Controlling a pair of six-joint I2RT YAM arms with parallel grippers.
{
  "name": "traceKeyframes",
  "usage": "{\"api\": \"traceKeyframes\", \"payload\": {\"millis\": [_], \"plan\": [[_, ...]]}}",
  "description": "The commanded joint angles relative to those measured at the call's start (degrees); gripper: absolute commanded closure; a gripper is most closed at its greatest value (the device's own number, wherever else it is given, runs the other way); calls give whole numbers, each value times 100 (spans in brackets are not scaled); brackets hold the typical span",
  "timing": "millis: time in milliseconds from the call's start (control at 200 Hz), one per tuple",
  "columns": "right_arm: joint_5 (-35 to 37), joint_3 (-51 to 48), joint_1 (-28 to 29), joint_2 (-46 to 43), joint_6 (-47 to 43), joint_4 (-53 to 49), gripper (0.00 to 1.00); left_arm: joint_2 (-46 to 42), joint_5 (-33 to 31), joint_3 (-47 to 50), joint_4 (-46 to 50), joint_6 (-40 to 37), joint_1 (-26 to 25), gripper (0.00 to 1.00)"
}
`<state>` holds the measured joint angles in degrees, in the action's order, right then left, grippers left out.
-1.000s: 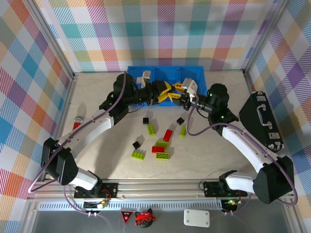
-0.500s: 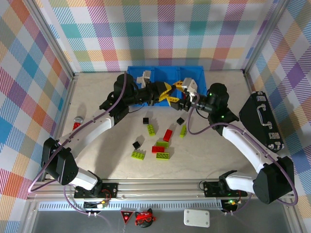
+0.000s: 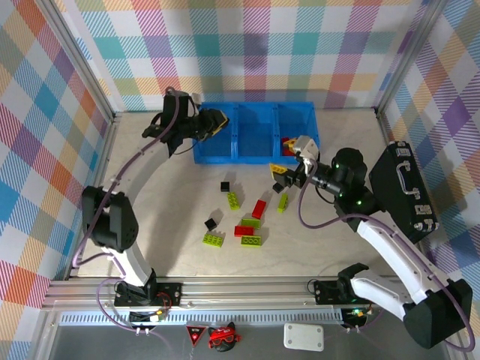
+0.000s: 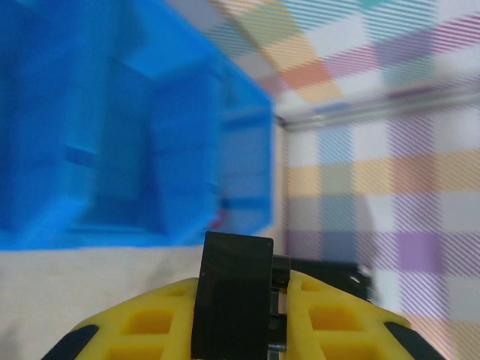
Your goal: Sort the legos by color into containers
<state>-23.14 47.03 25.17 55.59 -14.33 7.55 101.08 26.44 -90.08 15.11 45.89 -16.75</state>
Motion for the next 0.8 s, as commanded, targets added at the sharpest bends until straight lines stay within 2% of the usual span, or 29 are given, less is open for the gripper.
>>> {"api": "traceKeyframes", "payload": {"millis": [0,260,400,525,600,795], "plan": [[169,-113,32,-207,26,-256,27,606,-591,-493,1090,-1049,126,79],[209,-246,32,-415,44,-375,27,2071,-1547,-1762,1913,-1804,128,78],[210,-307,32,-402,104,-344,27,2444,-1742,-1986,2010,-1926,94,72],[266,-219,32,-279,212,-416,26,2377,-1580,-1956,1908,-1929,76,57],[253,-121,32,-192,295,-538,26,2205,-1612,-1934,1919,-1926,67,52],[468,190,32,164,727,-940,24,1546,-1583,-1825,2118,-1952,67,51]]}}
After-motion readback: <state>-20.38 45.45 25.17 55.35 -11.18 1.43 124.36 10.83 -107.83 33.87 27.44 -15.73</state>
